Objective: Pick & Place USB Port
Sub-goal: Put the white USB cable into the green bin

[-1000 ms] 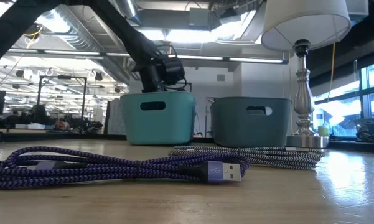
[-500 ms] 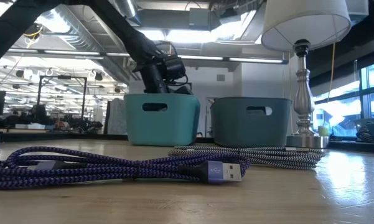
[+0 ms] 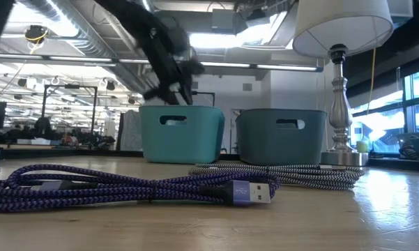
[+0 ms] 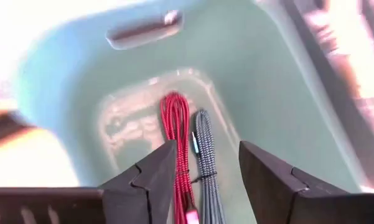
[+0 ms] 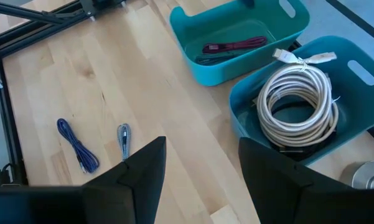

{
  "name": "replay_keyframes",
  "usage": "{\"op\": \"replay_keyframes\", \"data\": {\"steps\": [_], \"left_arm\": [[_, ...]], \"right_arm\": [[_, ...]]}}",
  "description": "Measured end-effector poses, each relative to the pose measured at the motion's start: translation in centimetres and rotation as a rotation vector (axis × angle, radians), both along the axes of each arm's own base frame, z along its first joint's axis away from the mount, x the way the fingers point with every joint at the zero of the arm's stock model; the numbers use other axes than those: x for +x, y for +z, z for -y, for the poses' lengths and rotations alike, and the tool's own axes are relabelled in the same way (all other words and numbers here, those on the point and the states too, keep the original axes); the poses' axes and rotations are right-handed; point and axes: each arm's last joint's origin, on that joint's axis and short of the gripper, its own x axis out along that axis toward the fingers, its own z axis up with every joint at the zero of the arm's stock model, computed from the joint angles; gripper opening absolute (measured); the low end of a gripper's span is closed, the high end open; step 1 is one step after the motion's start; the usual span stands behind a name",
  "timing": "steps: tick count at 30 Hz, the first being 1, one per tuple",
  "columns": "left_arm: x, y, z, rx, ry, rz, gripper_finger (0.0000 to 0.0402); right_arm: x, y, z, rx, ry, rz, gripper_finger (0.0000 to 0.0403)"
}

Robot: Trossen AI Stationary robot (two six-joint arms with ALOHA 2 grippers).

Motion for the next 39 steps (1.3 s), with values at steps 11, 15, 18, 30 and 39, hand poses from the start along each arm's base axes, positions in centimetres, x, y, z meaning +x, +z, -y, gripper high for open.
{"op": "replay_keyframes", "data": {"steps": [11, 15, 18, 30, 39], "left_arm": [[-8.5, 13.1, 10.3, -0.054, -0.440, 0.338, 0.0168], [-11.6, 16.4, 15.0, 0.040, -0.594, 0.451, 0.0168], [-14.2, 18.3, 17.5, 0.170, -0.620, 0.522, 0.0168], [-19.6, 21.5, 20.6, 0.456, -0.554, 0.704, 0.0168], [-18.9, 21.4, 20.5, 0.442, -0.558, 0.690, 0.0168]], "right_arm": [[0.0, 0.0, 0.0, -0.002, 0.003, -0.001, 0.0204], [1.3, -1.0, -0.8, 0.079, 0.101, -0.011, 0.0204], [3.6, -3.1, -2.2, 0.220, 0.274, 0.004, 0.0204], [10.4, -17.2, -5.6, 0.317, 0.445, 0.029, 0.0204], [12.7, -24.6, -6.1, 0.242, 0.479, -0.172, 0.0204]]}}
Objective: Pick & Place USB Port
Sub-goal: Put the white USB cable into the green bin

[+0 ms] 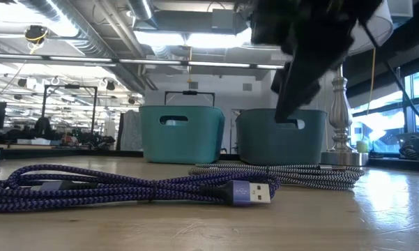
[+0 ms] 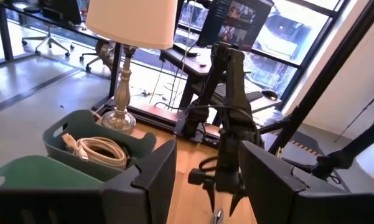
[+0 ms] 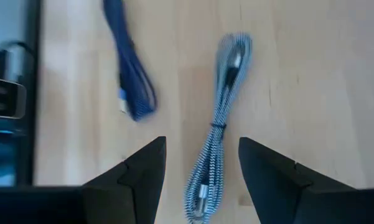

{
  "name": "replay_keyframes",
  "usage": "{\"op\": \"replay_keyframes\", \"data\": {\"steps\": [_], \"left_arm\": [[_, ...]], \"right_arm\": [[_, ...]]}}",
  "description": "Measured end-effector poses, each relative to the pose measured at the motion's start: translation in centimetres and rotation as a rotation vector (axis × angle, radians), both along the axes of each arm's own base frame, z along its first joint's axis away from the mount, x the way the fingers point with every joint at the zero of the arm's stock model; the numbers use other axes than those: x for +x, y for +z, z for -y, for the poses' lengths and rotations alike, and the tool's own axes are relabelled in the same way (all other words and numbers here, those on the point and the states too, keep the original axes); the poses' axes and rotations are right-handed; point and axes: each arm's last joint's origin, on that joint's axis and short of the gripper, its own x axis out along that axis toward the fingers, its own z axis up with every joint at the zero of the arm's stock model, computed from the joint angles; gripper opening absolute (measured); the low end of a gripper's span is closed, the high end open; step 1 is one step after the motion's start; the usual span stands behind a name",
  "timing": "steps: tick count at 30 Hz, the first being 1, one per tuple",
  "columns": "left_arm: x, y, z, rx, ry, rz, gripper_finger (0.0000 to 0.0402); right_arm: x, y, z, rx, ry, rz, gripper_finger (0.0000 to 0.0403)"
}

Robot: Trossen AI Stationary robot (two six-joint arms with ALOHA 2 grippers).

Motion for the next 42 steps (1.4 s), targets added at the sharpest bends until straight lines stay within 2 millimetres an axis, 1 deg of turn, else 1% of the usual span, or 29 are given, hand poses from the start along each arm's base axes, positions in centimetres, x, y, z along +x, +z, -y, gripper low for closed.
{"op": "replay_keyframes", "data": {"steps": [3, 9, 15, 20, 26, 31, 34, 37, 40, 41, 42], "left_arm": [[0.3, -0.1, -0.1, -0.002, 0.000, -0.009, 0.0168], [0.6, -0.2, -0.2, 0.008, -0.002, -0.019, 0.0168], [0.8, -0.2, -0.2, 0.018, -0.004, -0.024, 0.0168], [0.9, -0.3, -0.2, 0.018, -0.003, -0.028, 0.0168], [1.1, -0.3, -0.3, 0.018, -0.003, -0.033, 0.0168], [1.1, -0.3, -0.3, 0.017, -0.002, -0.034, 0.0168], [1.1, -0.3, -0.3, 0.017, -0.002, -0.036, 0.0168], [1.1, -0.4, -0.3, 0.016, -0.002, -0.041, 0.0168], [1.1, -0.4, -0.3, 0.015, -0.002, -0.043, 0.0168], [1.1, -0.4, -0.3, 0.015, -0.002, -0.043, 0.0168], [1.1, -0.4, -0.3, 0.015, -0.002, -0.044, 0.0168]], "right_arm": [[0.5, -1.5, 0.2, -0.008, -0.009, -0.045, 0.0204], [1.3, -3.5, 0.7, -0.016, -0.031, -0.084, 0.0204], [1.8, -4.7, 0.7, 0.033, -0.027, -0.107, 0.0204], [2.0, -5.6, 0.6, 0.035, -0.035, -0.133, 0.0204], [2.3, -6.5, 0.5, 0.064, -0.098, -0.147, 0.0204], [2.5, -7.0, 0.5, 0.066, -0.109, -0.162, 0.0198], [2.5, -7.1, 0.5, 0.067, -0.133, -0.166, 0.0169], [2.5, -7.2, 0.7, 0.071, -0.159, -0.174, 0.0111], [2.5, -7.3, 0.7, 0.078, -0.176, -0.181, 0.0035], [2.5, -7.3, 0.7, 0.078, -0.179, -0.180, 0.0023], [2.5, -7.3, 0.7, 0.077, -0.182, -0.180, 0.0021]]}}
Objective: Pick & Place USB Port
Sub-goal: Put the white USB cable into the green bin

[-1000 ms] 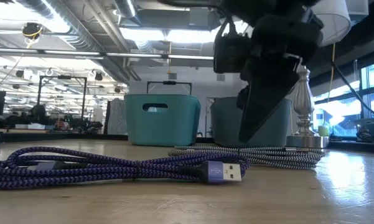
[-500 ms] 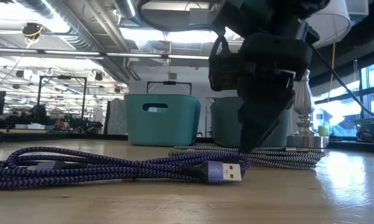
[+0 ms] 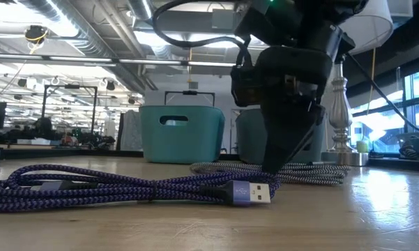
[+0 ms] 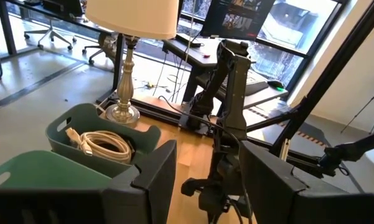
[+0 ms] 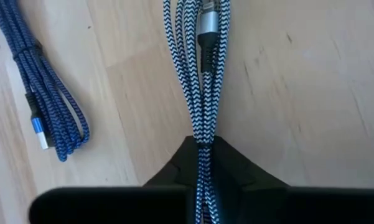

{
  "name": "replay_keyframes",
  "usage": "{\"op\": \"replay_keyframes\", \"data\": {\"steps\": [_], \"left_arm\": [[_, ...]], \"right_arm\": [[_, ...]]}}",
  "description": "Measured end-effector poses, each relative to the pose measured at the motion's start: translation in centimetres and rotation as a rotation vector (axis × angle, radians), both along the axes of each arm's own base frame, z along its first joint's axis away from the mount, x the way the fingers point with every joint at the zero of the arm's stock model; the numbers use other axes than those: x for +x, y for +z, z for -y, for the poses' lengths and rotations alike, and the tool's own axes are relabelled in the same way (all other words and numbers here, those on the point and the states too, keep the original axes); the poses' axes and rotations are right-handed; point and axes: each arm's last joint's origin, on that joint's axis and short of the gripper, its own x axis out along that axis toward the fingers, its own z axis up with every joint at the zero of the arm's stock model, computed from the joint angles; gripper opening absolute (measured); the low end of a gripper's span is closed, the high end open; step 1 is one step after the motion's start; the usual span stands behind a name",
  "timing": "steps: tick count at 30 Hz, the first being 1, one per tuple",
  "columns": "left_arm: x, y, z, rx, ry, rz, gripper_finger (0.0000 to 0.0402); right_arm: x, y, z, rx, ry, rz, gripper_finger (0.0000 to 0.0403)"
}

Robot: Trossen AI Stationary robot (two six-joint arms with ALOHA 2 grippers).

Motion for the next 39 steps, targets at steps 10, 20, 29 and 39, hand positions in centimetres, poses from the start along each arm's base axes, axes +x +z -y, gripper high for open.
{"op": "replay_keyframes", "data": {"steps": [10, 20, 29, 39], "left_arm": [[0.0, -0.1, 0.0, -0.003, 0.000, -0.013, 0.0168], [0.0, -0.2, 0.0, -0.004, 0.001, -0.018, 0.0168], [2.3, 1.8, -0.6, 0.063, -0.007, 0.193, 0.0168], [10.4, 2.7, -1.7, 0.205, -0.310, 0.475, 0.0168]], "right_arm": [[-1.5, 6.1, 0.4, -0.092, -0.107, 0.068, 0.0021], [-6.7, 24.0, 1.0, -0.338, -0.193, 0.355, 0.0021], [-8.3, 35.4, 2.5, -0.598, -0.202, 0.860, 0.0021], [-6.3, 38.7, 6.1, -0.604, -0.110, 1.173, 0.0021]]}}
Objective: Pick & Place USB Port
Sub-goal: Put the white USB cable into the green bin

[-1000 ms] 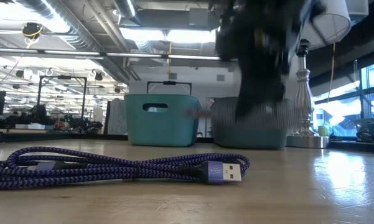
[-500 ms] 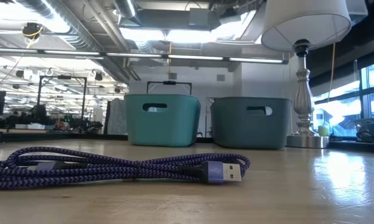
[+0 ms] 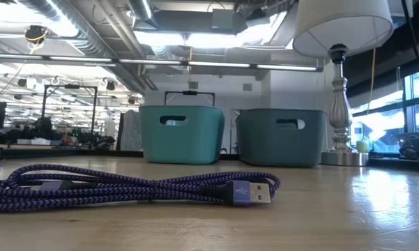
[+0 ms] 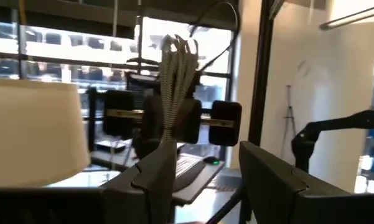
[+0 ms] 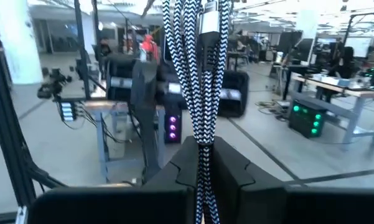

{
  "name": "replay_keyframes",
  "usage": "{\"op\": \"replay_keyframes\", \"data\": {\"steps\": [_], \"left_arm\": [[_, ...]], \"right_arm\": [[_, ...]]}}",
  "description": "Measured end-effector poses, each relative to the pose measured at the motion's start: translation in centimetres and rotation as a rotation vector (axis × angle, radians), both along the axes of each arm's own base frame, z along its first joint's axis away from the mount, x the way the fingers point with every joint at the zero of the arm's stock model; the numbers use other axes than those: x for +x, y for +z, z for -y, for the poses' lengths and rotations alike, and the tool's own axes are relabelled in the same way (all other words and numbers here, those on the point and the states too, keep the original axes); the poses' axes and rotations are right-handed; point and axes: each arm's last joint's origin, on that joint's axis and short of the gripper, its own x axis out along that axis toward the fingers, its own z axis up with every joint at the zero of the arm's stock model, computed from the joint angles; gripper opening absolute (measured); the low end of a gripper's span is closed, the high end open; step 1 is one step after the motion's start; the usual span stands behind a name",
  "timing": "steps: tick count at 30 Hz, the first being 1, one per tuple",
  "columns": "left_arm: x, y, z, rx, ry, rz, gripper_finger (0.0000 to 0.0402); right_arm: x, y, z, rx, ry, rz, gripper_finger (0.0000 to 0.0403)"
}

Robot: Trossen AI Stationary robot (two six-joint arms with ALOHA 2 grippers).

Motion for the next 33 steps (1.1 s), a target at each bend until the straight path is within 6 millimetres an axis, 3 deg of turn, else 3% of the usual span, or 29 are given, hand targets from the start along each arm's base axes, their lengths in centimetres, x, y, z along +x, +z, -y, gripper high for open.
{"op": "replay_keyframes", "data": {"steps": [4, 9, 19, 22, 26, 33], "left_arm": [[2.9, -1.1, -0.6, -0.003, -0.045, 0.007, 0.0168], [5.2, -1.9, -1.2, 0.010, -0.053, 0.055, 0.0168], [6.5, -2.5, -1.5, -0.013, -0.066, 0.072, 0.0166], [6.6, -2.5, -1.5, -0.007, -0.065, 0.068, 0.0132], [6.6, -2.7, -1.4, 0.045, -0.104, 0.059, 0.0026], [6.6, -2.7, -1.4, 0.044, -0.102, 0.058, 0.0021]], "right_arm": [[1.0, -0.1, 0.6, 0.020, 0.058, 0.032, 0.0021], [2.4, -1.1, 0.7, 0.016, 0.078, -0.006, 0.0021], [4.5, -2.6, 0.9, 0.013, 0.084, -0.051, 0.0021], [4.5, -2.6, 1.0, 0.016, 0.082, -0.052, 0.0021], [4.5, -2.7, 1.1, 0.015, 0.088, -0.056, 0.0021], [4.5, -2.7, 1.1, -0.022, 0.091, -0.062, 0.0029]]}}
